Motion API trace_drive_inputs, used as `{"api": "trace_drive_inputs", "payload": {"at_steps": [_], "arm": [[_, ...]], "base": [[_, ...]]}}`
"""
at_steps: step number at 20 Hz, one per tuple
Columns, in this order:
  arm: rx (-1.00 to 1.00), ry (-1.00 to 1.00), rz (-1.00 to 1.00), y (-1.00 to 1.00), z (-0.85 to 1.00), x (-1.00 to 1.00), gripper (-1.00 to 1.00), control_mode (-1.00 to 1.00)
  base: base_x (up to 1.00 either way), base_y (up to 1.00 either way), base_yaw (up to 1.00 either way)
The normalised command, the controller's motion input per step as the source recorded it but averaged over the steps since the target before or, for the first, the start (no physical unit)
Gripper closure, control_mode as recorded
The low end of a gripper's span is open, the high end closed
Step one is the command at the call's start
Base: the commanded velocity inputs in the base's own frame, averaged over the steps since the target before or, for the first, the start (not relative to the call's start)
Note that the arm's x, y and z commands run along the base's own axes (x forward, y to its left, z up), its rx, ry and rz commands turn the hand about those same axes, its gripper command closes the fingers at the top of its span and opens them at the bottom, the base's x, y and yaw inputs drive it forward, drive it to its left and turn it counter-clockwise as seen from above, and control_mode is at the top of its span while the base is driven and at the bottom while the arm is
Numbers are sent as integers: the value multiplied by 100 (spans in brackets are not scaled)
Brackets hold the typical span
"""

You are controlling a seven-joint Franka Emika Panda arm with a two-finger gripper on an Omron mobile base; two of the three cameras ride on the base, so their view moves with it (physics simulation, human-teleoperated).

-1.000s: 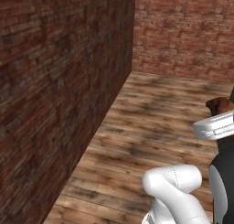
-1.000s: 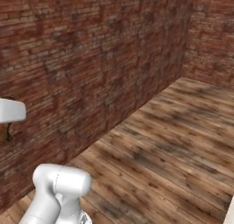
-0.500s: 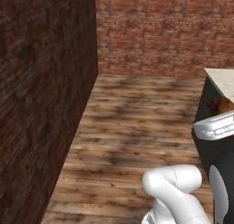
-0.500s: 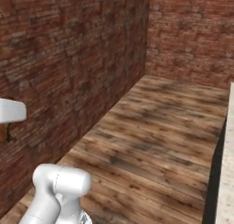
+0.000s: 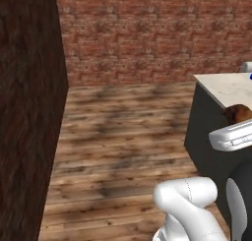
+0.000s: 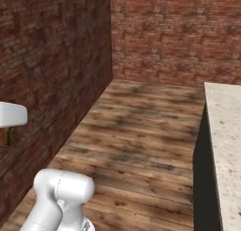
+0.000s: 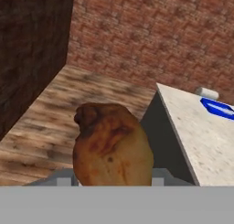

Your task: Gather the avocado and squash from the fridge and place them on a tray on the dining counter. Then gather the chicken drumsticks from the fridge and place them on the other tray.

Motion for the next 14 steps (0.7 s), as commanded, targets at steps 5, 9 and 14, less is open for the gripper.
{"api": "trace_drive_inputs", "payload": {"at_steps": [5, 9, 14], "arm": [[0, 0, 0, 0, 0, 0, 100, 100], [0, 0, 0, 0, 0, 0, 100, 100], [0, 0, 0, 0, 0, 0, 100, 100]], "base": [[73, 38, -38], [74, 40, -39], [75, 43, -39]]}}
